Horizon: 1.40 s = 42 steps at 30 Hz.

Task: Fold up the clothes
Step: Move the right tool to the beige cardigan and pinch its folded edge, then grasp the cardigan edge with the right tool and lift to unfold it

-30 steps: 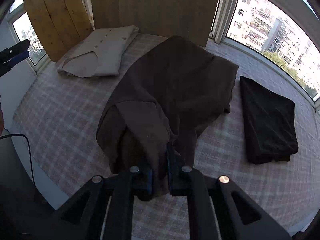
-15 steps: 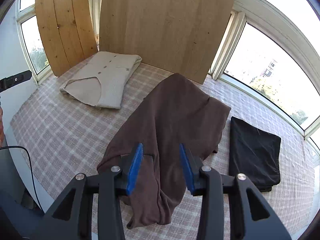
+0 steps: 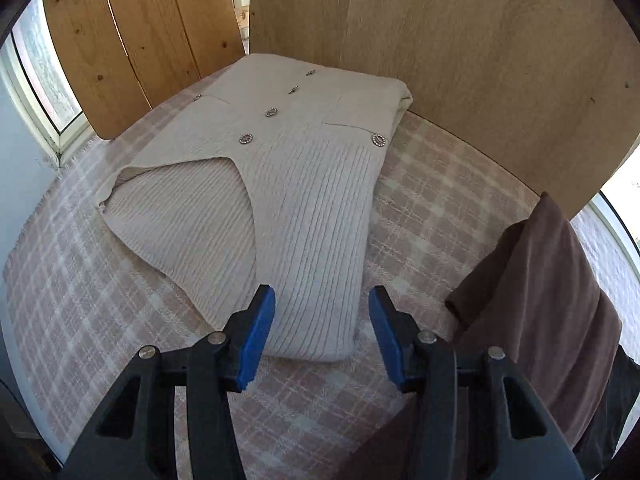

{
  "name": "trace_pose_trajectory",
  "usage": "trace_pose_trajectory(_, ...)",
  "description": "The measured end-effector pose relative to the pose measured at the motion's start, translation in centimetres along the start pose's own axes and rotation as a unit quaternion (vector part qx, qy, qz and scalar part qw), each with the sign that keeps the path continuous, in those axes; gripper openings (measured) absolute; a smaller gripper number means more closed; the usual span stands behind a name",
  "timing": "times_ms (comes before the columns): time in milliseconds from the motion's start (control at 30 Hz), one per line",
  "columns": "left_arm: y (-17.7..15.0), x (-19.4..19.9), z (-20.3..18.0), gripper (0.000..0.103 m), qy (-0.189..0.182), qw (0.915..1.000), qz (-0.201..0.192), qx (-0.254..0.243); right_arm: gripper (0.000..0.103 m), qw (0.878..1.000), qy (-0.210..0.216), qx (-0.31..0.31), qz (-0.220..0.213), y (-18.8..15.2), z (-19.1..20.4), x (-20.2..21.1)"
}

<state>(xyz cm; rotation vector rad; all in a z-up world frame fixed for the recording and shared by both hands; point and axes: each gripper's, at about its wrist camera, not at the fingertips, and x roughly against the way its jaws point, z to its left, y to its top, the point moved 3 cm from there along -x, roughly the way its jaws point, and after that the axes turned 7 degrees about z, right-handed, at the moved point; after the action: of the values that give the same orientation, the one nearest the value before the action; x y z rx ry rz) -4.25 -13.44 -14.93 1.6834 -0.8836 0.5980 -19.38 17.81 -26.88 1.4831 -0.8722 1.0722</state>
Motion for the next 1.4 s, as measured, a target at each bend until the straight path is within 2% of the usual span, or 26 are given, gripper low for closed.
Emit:
trace_pose_trajectory(67, -0.1, -0.1, 0.7, 0.087, 0.003, 0.9999, 0.001, 0.01, 0.048, 0.999, 0.047, -0.013, 0.023, -0.7, 0.6, -1.1)
trace_pose_trajectory(133, 0.0, -0.3, 1.0, 0.087, 0.003, 0.9999, 0.002, 0.015, 0.046, 0.997, 0.07, 0.0, 0.02, -1.5, 1.9, -1.6)
trace_pose_trajectory(167, 0.1, -0.4, 1.0, 0.087, 0.002, 0.9999, 0.002, 0.016, 0.027, 0.998, 0.066, 0.006, 0.011, -1.6, 2.3, -1.5)
trace_pose_trajectory(200, 0.2, -0.5, 1.0, 0.087, 0.001, 0.9999, 0.002, 0.015, 0.019, 0.998, 0.062, 0.012, 0.003, -1.6, 2.5, -1.4)
trace_pose_trajectory(267, 0.5, -0.4, 0.4, 0.087, -0.001, 1.0, -0.002, 0.008, 0.015, 0.997, 0.07, -0.013, -0.012, -1.6, 1.8, -0.8)
trace_pose_trajectory(400, 0.7, -0.5, -0.7, 0.087, -0.008, 0.9999, -0.008, -0.004, 0.012, 0.993, 0.1, -0.05, -0.041, -1.9, 0.4, 0.5)
trace_pose_trajectory(567, 0.7, -1.0, -1.7, 0.087, -0.018, 0.9998, -0.001, -0.005, 0.01, 0.974, 0.168, -0.098, -0.117, -0.6, -0.8, 5.3)
trace_pose_trajectory(667, 0.7, -0.8, -2.3, 0.087, -0.02, 0.9998, -0.005, -0.009, 0.01, 0.962, 0.198, -0.092, -0.162, 1.1, -0.8, 9.3)
trace_pose_trajectory(733, 0.7, -0.5, -2.5, 0.087, -0.021, 0.9997, -0.008, -0.008, 0.009, 0.959, 0.2, -0.075, -0.187, 1.8, -0.3, 12.1)
trace_pose_trajectory(800, 0.7, -0.3, -2.6, 0.087, -0.022, 0.9997, -0.011, -0.008, 0.004, 0.955, 0.207, -0.056, -0.204, 1.9, 0.3, 14.5)
trace_pose_trajectory(867, 0.8, -0.2, -2.7, 0.087, -0.022, 0.9996, -0.014, -0.008, 0.003, 0.957, 0.2, -0.032, -0.208, 1.2, 1.3, 16.0)
trace_pose_trajectory(933, 0.8, -0.2, -2.6, 0.087, -0.023, 0.9996, -0.016, -0.008, 0.003, 0.964, 0.176, -0.005, -0.198, 0.0, 2.4, 16.3)
trace_pose_trajectory(967, 0.8, -0.3, -2.6, 0.087, -0.024, 0.9996, -0.016, -0.008, 0.003, 0.971, 0.15, 0.01, -0.185, -0.7, 2.7, 15.6)
trace_pose_trajectory(1100, 0.7, -0.7, -2.9, 0.087, -0.027, 0.9995, -0.014, -0.008, 0.004, 0.995, 0.064, 0.031, -0.07, -3.2, 3.0, 8.8)
trace_pose_trajectory(1133, 0.7, -0.8, -3.1, 0.087, -0.026, 0.9994, -0.016, -0.014, 0.006, 0.996, 0.045, 0.043, -0.065, -3.8, 3.3, 7.7)
trace_pose_trajectory(1167, 0.8, -1.0, -3.2, 0.087, -0.024, 0.9993, -0.018, -0.022, 0.012, 0.996, 0.027, 0.054, -0.061, -4.5, 3.5, 6.5)
trace_pose_trajectory(1200, 0.8, -1.3, -3.3, 0.087, -0.021, 0.9992, -0.02, -0.029, 0.022, 0.996, 0.008, 0.065, -0.056, -5.1, 3.8, 5.4)
trace_pose_trajectory(1233, 1.0, -1.6, -3.4, 0.087, -0.017, 0.9991, -0.019, -0.034, 0.027, 0.996, -0.01, 0.072, -0.053, -5.4, 3.9, 4.5)
trace_pose_trajectory(1333, 1.5, -1.9, -3.2, 0.087, -0.02, 0.9992, -0.016, -0.032, 0.035, 0.992, -0.062, 0.095, -0.046, -6.1, 4.1, 1.9)
trace_pose_trajectory(1400, 1.8, -1.5, -2.9, 0.087, -0.02, 0.9991, -0.025, -0.028, 0.035, 0.981, -0.123, 0.138, -0.051, -6.7, 4.8, 1.0)
